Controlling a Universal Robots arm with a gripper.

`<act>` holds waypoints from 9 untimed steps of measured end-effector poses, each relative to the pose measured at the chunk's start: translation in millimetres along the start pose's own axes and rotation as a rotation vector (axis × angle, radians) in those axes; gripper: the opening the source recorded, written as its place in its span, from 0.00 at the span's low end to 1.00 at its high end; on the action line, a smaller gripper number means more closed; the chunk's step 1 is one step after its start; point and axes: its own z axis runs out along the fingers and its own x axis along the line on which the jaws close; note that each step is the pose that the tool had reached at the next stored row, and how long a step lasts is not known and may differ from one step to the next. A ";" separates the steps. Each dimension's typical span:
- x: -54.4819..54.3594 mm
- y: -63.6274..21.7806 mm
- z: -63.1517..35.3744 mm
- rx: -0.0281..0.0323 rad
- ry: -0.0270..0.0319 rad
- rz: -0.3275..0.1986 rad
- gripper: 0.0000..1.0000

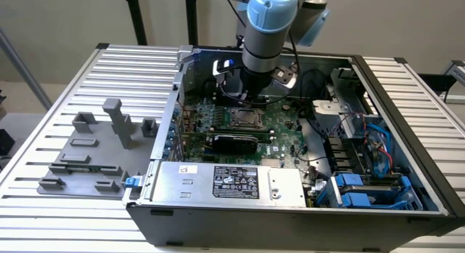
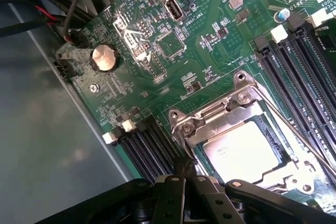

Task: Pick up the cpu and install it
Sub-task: 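Install the first cpu locking lever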

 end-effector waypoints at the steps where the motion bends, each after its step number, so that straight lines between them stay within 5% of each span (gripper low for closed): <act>1: 0.1 0.1 0.0 -0.0001 0.0000 0.000 0.11; 9: -3.3 -5.8 -1.7 -0.0006 0.0001 0.000 0.11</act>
